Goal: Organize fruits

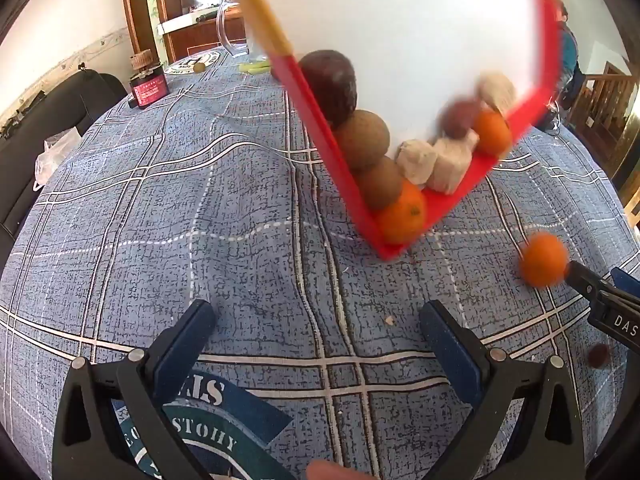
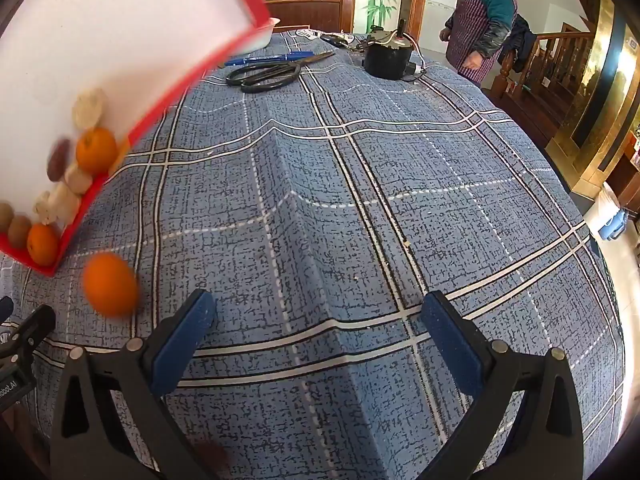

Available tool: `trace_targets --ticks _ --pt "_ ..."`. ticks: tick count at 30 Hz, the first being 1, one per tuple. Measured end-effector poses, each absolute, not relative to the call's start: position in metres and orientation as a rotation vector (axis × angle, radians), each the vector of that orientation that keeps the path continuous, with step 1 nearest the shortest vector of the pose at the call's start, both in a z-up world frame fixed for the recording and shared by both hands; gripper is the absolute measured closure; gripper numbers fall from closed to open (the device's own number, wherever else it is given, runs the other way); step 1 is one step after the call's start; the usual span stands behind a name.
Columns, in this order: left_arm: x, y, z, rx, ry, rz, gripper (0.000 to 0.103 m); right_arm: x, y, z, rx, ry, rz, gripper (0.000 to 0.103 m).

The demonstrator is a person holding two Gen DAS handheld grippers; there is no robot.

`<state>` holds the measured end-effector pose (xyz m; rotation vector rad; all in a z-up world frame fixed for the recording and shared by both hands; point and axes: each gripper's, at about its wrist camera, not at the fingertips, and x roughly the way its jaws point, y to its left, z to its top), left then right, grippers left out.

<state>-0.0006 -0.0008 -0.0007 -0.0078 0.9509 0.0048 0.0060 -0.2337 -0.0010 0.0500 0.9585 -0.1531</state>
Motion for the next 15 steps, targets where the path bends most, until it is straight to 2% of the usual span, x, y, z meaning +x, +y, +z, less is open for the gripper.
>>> trace_targets --ticks 15 --pt "-0.0013 -0.0015 0.0 -0.008 0.949 0.004 0.001 0.0083 -0.2347 -0.0027 0.052 0.962 -0.152 0.0"
